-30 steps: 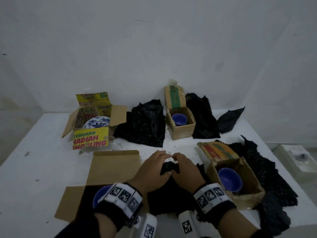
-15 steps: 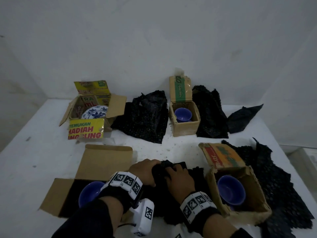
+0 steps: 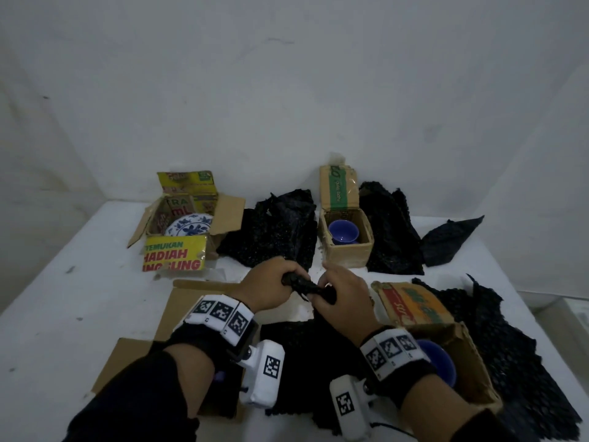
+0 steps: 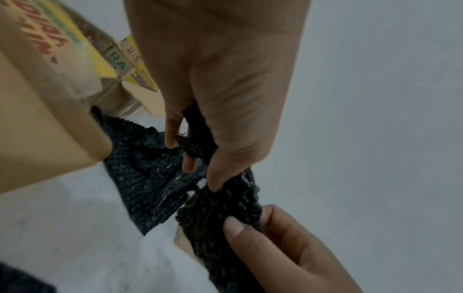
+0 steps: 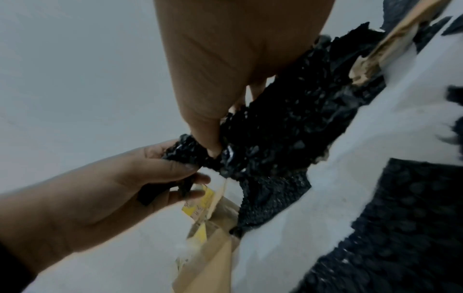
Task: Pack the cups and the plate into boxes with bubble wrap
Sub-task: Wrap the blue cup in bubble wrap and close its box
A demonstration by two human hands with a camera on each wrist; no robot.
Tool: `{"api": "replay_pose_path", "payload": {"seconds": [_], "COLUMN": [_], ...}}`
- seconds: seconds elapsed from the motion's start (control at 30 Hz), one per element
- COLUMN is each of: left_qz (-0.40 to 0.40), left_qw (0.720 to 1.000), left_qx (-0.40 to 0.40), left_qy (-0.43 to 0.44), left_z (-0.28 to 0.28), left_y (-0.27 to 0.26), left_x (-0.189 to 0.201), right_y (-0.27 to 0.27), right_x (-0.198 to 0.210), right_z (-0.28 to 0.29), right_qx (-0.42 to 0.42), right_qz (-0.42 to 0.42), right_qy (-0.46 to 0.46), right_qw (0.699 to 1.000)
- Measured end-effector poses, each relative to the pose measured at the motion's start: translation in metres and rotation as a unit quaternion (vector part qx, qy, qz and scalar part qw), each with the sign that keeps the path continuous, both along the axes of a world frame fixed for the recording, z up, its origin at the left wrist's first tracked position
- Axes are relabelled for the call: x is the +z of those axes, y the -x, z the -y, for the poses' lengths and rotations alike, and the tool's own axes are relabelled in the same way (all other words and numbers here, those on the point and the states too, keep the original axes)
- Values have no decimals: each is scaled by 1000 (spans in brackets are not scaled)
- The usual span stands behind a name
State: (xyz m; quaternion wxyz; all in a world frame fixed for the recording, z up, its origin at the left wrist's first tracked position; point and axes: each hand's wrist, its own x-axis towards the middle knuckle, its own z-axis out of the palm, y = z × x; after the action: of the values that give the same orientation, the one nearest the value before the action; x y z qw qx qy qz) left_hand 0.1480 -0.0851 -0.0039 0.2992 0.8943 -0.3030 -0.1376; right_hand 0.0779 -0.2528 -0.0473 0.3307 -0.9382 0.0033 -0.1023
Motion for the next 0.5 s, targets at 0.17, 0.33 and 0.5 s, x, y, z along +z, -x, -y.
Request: {"api": "replay_pose_path", "payload": {"seconds": [0.17, 0.33, 0.5], "left_qz": [-29, -40, -46], "left_qw": [999, 996, 996], "left_qx": [-3, 12, 43], "left_qy": [26, 72, 66], "left_z": [-36, -95, -165], "left_y": [3, 8, 15], "left_x": [42, 55, 46], "right_y": [-5, -6, 2], "right_x": [43, 69, 82], "right_z": [-16, -59, -111], "right_qx": [47, 98, 217], "right_qz": [17, 5, -129], "right_qy": [-94, -117, -84], "right_qw": [994, 988, 964]}}
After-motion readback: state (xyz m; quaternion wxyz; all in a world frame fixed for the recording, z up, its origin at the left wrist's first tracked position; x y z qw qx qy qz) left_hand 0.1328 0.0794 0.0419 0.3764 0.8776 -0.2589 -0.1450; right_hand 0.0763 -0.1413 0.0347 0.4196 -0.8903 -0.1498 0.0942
